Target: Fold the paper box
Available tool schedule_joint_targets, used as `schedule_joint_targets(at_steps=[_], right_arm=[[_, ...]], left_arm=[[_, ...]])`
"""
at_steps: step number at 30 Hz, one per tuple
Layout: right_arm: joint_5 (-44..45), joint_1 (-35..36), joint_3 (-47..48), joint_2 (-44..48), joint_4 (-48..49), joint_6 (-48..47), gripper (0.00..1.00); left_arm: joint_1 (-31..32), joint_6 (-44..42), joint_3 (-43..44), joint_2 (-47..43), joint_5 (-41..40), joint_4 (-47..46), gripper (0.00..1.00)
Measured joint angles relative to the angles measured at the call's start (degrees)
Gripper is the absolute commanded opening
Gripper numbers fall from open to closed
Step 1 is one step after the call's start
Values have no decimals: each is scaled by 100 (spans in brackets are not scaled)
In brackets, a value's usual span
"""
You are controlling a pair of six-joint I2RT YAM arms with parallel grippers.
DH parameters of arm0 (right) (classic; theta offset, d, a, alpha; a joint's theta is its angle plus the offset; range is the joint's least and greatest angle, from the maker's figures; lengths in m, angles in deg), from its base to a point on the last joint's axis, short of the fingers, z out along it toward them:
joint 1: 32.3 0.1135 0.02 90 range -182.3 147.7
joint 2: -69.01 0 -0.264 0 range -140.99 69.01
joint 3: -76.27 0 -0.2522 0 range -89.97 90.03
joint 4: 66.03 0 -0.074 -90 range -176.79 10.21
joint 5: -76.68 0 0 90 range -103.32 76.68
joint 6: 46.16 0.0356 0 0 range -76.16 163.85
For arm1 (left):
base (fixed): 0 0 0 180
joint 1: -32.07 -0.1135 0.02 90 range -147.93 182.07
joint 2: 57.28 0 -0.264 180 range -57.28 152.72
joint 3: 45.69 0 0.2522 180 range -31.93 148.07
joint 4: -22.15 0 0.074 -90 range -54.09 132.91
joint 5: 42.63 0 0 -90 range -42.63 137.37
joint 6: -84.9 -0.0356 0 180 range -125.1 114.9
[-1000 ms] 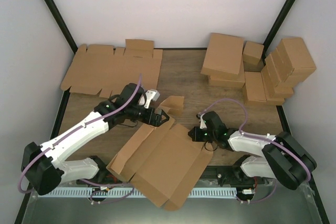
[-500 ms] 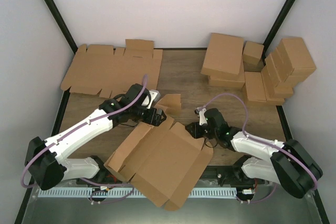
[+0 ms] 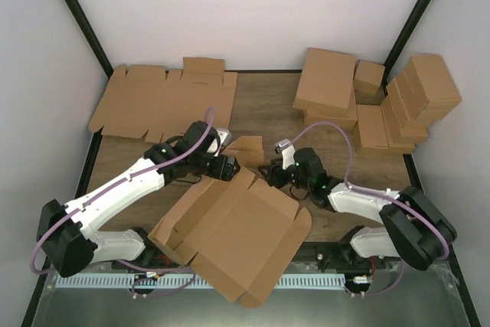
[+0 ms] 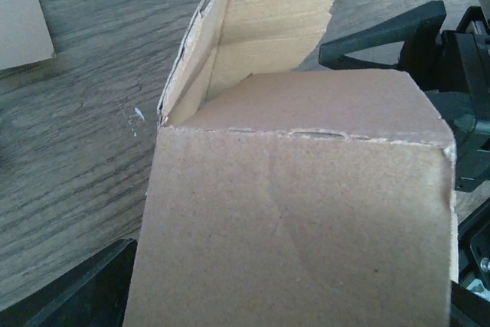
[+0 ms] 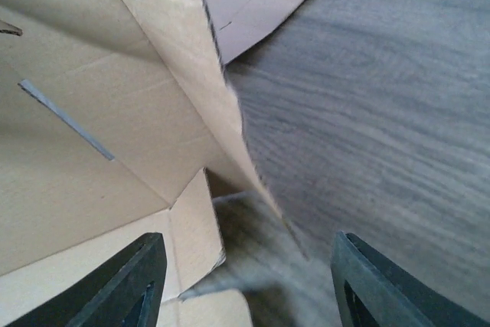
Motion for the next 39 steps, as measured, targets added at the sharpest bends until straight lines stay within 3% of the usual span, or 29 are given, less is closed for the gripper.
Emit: schedule_joint_targets(at_steps=[4, 7, 11, 20, 28, 33, 39], right_arm=[[74, 0, 275, -546, 308, -595, 43], [-28, -2, 623, -942, 468, -922, 20], [-219, 2, 787, -984, 551, -1176, 1], [79, 415, 999, 33, -688, -1137, 1], [1023, 1110, 1532, 216, -1895, -61, 1], [1672, 1646, 1547, 212, -2127, 776, 1], [2656, 2365, 1117, 164, -1740, 1482, 1]], left_arm=[[-4, -2, 0, 44, -85, 2, 79], [-24, -4, 0, 72, -98, 4, 80], [-94, -26, 11, 76, -122, 46, 79], [-212, -133, 48, 76, -192, 129, 79], [-227, -131, -22, 72, -223, 107, 79], [-223, -17, -188, 31, -195, -52, 79], [-66, 162, -385, -37, -101, -52, 80]])
